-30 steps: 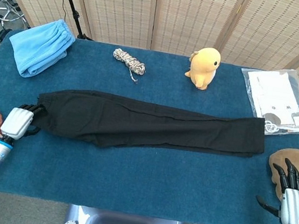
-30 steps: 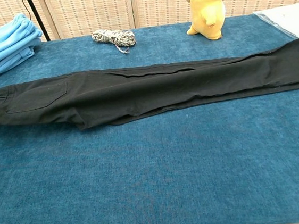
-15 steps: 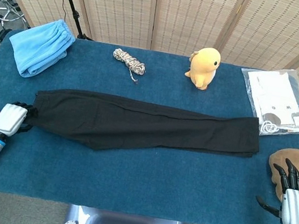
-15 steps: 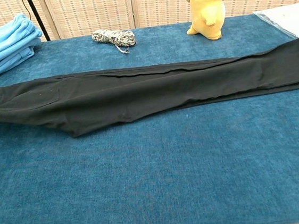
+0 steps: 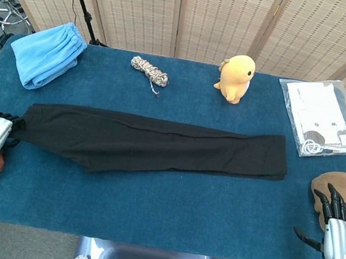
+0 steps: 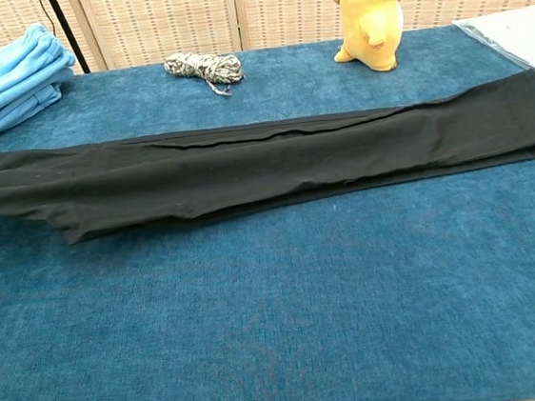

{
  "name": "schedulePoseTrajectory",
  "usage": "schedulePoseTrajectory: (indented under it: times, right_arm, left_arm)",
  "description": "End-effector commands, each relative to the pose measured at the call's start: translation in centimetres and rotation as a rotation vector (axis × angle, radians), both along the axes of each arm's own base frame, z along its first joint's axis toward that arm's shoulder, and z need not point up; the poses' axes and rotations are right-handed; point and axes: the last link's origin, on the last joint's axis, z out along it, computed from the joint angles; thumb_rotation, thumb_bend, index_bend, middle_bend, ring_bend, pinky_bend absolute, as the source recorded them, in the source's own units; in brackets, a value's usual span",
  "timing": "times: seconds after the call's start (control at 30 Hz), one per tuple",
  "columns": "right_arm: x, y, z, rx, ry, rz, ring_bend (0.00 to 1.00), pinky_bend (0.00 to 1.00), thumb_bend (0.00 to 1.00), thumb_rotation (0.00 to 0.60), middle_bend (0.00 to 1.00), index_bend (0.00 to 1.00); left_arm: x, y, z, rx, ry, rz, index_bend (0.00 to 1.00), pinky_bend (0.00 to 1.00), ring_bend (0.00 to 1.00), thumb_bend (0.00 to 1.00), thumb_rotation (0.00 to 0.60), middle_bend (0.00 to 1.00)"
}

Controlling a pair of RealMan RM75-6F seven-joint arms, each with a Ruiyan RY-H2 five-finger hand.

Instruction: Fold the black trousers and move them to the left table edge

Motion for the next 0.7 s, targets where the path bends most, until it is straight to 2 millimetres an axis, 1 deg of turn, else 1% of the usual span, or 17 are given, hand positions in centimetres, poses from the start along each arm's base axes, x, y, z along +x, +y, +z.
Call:
schedulePoseTrajectory:
  times: [0.03,0.17,0.23,0.43,0.7]
  right_arm:
    - [0.1,0.0,0.0,0.0,-0.003,0.003,0.0,0.1,0.0,0.6,0.02,0.15]
    - [0.2,0.1,0.1,-0.002,-0.005,0.008,0.0,0.1,0.0,0.6,0.02,0.15]
    - [0.4,0.2,0.2,-0.007,-0.01,0.012,0.0,0.1,0.0,0.6,0.02,0.15]
    - [0.5,0.2,0.1,-0.007,-0.009,0.014,0.0,0.1,0.0,0.6,0.02,0.15]
    - [0.4,0.2,0.2,-0.009,-0.01,0.008,0.0,0.1,0.0,0.6,0.02,0.15]
  left_arm:
    - [-0.8,-0.5,1.0,0.013,0.028,0.014,0.67,0.44,0.46,0.43,0.6,0.56]
    - [-1.6,-0.8,2.3,0.029,0.044,0.038,0.67,0.44,0.46,0.43,0.6,0.56]
    - [-2.2,-1.0,3.6,0.054,0.063,0.052,0.67,0.44,0.46,0.43,0.6,0.56]
    - [-2.7,-1.5,5.4,0.088,0.064,0.052,0.67,0.44,0.46,0.44,0.6,0.56]
    - [-3.5,-2.3,6.9,0.112,0.088,0.071,0.68,0.44,0.47,0.43,0.6,0.56]
